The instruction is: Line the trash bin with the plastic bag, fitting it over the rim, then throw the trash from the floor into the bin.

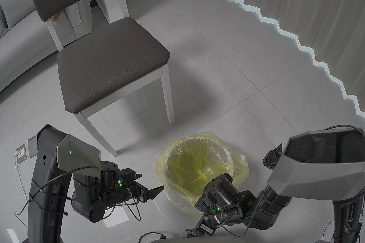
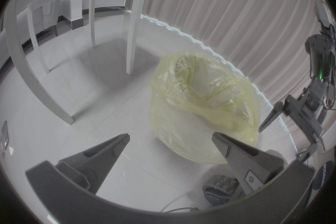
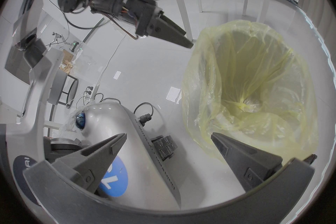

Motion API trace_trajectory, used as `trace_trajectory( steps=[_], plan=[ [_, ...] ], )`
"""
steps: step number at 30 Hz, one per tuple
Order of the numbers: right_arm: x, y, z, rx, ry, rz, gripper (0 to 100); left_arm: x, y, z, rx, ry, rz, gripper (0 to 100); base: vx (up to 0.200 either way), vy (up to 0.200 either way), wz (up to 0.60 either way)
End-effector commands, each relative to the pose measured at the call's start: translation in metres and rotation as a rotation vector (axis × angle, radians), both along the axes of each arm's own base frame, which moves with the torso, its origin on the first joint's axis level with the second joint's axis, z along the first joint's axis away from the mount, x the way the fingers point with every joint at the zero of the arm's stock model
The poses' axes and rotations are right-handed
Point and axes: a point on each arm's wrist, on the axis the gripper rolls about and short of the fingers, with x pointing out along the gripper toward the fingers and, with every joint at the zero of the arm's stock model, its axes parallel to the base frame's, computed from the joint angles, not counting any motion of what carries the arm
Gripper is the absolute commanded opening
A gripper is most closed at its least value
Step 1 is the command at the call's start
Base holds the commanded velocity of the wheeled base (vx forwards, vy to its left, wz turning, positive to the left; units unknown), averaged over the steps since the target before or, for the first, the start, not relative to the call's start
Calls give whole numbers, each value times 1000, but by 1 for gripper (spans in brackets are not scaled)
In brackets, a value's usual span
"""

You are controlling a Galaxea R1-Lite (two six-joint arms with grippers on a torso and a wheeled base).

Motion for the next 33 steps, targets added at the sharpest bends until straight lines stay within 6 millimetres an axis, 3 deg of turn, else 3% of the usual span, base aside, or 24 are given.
trace_trajectory(
  steps=[1,5,7,11,22,26,33],
  plan=[
    [-14,-25,43,46,-43,-18,100,0,0,-1,-1,-2,2,100,0,0,0],
    [-9,-51,68,81,-82,-89,100,0,7,7,-8,-19,19,100,0,0,0],
    [-6,-54,71,88,-88,-104,100,0,8,9,-10,-20,23,100,0,0,0],
    [31,-80,76,110,-122,-243,100,-2,12,14,-12,-21,33,100,0,0,0],
    [69,-131,36,-1,-76,-380,100,-5,17,16,-9,-11,47,100,0,0,0],
    [83,-133,24,-5,-78,-398,100,-3,17,16,-10,-15,49,100,0,0,0],
    [127,-119,-6,-26,-110,-420,100,-5,20,17,-7,-12,57,100,0,0,0]
  ],
)
